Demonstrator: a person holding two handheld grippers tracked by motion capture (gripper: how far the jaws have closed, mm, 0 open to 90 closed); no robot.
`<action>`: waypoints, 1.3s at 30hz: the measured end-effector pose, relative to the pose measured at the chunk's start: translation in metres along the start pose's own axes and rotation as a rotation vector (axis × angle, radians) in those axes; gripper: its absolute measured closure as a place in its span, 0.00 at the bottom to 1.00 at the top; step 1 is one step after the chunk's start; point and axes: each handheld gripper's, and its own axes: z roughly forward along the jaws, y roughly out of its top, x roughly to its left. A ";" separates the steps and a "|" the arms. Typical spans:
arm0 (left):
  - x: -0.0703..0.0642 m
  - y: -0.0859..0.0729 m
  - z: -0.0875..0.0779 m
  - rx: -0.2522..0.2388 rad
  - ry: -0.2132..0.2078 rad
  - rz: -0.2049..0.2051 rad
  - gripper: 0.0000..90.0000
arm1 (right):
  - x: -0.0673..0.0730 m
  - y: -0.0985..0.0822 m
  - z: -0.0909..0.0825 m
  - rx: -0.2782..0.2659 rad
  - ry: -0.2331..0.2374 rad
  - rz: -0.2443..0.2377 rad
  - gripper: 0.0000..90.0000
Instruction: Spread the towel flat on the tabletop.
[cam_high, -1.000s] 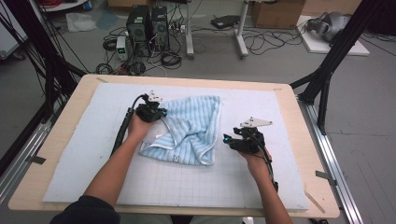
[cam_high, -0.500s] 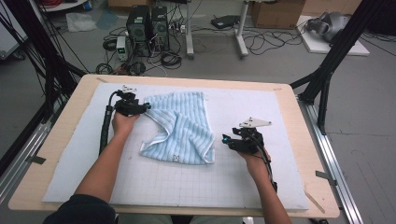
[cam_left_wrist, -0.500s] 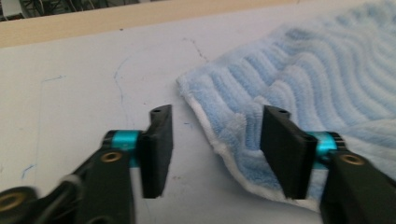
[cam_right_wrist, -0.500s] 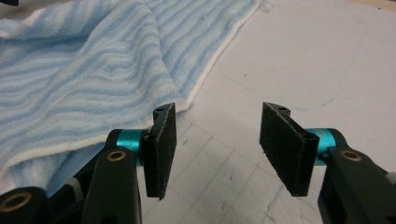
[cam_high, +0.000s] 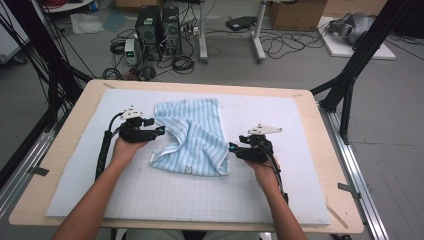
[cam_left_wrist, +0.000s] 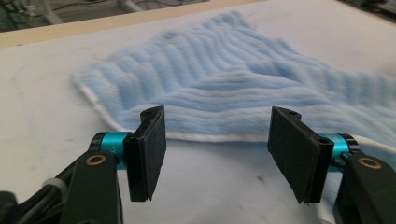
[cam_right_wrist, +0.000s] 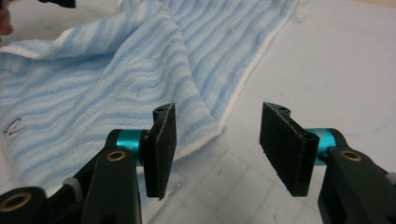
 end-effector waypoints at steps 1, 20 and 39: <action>-0.004 -0.001 -0.002 -0.005 -0.018 0.004 0.41 | 0.001 0.001 0.004 0.010 0.002 -0.001 0.51; -0.038 -0.021 0.005 0.145 -0.116 0.220 0.93 | 0.017 0.010 0.051 0.130 0.007 -0.130 0.94; 0.008 0.010 0.036 0.028 0.100 0.115 0.96 | -0.020 0.061 0.087 0.037 -0.203 -0.143 0.95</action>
